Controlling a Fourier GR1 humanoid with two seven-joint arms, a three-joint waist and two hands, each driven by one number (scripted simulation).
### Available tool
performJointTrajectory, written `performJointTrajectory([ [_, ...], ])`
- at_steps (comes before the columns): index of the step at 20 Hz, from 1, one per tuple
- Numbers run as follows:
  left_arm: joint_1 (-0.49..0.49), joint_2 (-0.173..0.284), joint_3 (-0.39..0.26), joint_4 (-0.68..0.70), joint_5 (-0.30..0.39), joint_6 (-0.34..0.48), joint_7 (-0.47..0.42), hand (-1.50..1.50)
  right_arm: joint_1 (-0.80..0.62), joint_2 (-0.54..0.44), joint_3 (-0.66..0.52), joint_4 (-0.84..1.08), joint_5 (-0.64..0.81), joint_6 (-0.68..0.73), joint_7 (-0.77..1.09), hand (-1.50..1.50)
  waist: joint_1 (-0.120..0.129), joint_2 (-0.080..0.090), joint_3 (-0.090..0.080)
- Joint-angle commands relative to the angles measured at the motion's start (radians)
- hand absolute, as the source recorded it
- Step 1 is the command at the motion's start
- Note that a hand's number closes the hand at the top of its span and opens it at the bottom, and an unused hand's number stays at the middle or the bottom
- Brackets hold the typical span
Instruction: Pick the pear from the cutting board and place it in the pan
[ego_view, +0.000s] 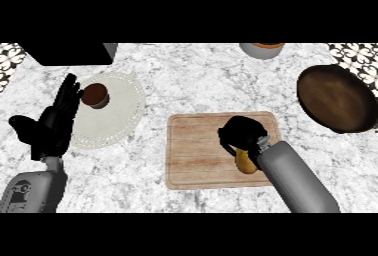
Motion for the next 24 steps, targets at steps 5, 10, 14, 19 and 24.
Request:
performJointTrajectory([
  [5,0.015,0.022,0.034,0.01,0.014,-0.005,-0.008,0.0,0.202,0.151,-0.311,-0.146,-0.136,-0.051,0.481,1.5,-0.035,0.005,0.005],
  [10,0.005,0.013,0.015,-0.014,0.003,0.001,0.025,0.0,0.26,0.153,-0.256,-0.434,-0.116,-0.268,0.608,1.5,-0.014,0.004,0.006],
  [14,0.028,-0.039,-0.028,-0.013,-0.026,0.027,0.001,0.0,0.344,0.154,-0.212,-0.678,-0.186,-0.305,0.691,1.5,-0.007,0.007,0.006],
  [19,0.022,-0.003,-0.002,-0.057,0.012,-0.021,0.032,0.0,0.347,0.155,-0.272,-0.834,-0.169,-0.295,0.779,1.5,0.023,0.016,0.006],
  [24,-0.055,-0.006,0.008,-0.001,-0.003,0.0,0.042,0.0,0.254,0.147,-0.502,-0.801,-0.378,-0.318,0.715,1.5,0.023,0.02,0.007],
])
